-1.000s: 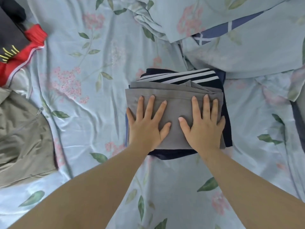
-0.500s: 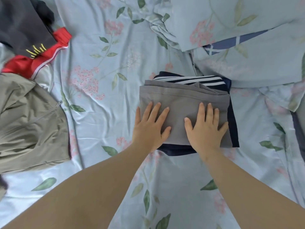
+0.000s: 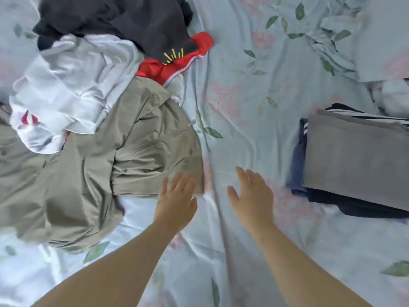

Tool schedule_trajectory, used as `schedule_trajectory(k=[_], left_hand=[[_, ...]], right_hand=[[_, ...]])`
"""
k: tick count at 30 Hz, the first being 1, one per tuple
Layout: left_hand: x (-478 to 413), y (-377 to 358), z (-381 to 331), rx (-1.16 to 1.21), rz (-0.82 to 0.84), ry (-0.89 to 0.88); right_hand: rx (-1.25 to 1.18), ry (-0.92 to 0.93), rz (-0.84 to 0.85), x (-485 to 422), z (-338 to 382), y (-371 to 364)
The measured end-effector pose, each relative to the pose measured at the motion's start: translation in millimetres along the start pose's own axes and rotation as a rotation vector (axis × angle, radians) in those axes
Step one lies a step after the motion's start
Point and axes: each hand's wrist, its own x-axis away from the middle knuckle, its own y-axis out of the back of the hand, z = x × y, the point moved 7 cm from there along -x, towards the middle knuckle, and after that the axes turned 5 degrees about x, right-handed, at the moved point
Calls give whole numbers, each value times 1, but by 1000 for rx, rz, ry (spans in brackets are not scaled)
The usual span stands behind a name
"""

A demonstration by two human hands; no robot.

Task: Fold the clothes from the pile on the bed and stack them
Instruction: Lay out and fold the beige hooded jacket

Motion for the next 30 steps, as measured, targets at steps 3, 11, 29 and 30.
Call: schedule_trajectory(k=[3,11,29,30], left_hand=[[15,18,77,40,-65,68],[63,44,238,-16,-6,295],[130,67,297,543,162,490],[127,82,295,613,128,526]], right_hand=[[-38,44,103,-1,73,-42],[-42,45,203,8,198,-114],[-234,-91,384,84,230,-116],[-280,-92,380,88,233,-106]])
